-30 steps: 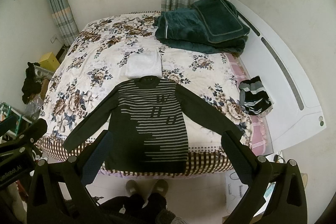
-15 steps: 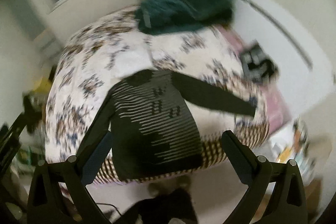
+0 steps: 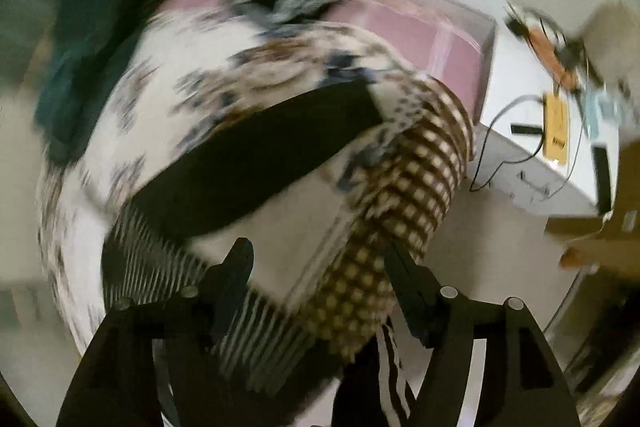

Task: Fold small clothes

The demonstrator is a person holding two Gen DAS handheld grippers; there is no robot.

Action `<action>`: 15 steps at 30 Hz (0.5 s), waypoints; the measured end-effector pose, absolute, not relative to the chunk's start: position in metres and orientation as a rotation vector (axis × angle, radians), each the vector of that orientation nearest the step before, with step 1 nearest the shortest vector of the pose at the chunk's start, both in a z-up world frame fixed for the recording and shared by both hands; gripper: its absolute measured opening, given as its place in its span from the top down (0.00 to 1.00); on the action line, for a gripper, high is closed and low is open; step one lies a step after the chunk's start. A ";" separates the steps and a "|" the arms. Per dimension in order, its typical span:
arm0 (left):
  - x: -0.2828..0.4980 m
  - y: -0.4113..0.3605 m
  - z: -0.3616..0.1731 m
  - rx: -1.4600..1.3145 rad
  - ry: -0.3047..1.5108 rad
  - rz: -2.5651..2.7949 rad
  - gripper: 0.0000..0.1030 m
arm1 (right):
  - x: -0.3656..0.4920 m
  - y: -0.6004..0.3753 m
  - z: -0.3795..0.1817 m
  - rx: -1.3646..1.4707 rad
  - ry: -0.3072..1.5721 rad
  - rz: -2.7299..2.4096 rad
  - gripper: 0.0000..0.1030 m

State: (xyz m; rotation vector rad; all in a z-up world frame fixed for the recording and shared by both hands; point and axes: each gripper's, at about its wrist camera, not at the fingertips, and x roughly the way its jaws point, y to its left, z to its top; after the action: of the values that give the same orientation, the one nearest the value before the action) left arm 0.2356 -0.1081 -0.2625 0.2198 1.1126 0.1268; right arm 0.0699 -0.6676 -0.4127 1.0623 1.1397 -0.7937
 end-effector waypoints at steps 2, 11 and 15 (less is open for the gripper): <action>0.255 -0.124 -0.291 0.219 1.163 0.133 0.00 | 0.076 -0.701 -0.459 1.133 1.139 -0.821 0.31; 0.314 -0.180 -0.412 0.287 1.318 0.142 0.00 | 0.103 -0.804 -0.640 1.470 1.051 -0.897 0.31; 0.325 -0.196 -0.437 0.297 1.344 0.140 0.00 | 0.126 -0.809 -0.629 1.428 0.935 -0.850 0.70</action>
State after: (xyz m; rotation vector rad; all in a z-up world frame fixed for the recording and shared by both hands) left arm 0.3254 -0.1956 -0.4368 0.2966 1.3442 0.1403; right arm 0.1259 -0.8091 -0.6291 1.4276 0.9350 -0.8504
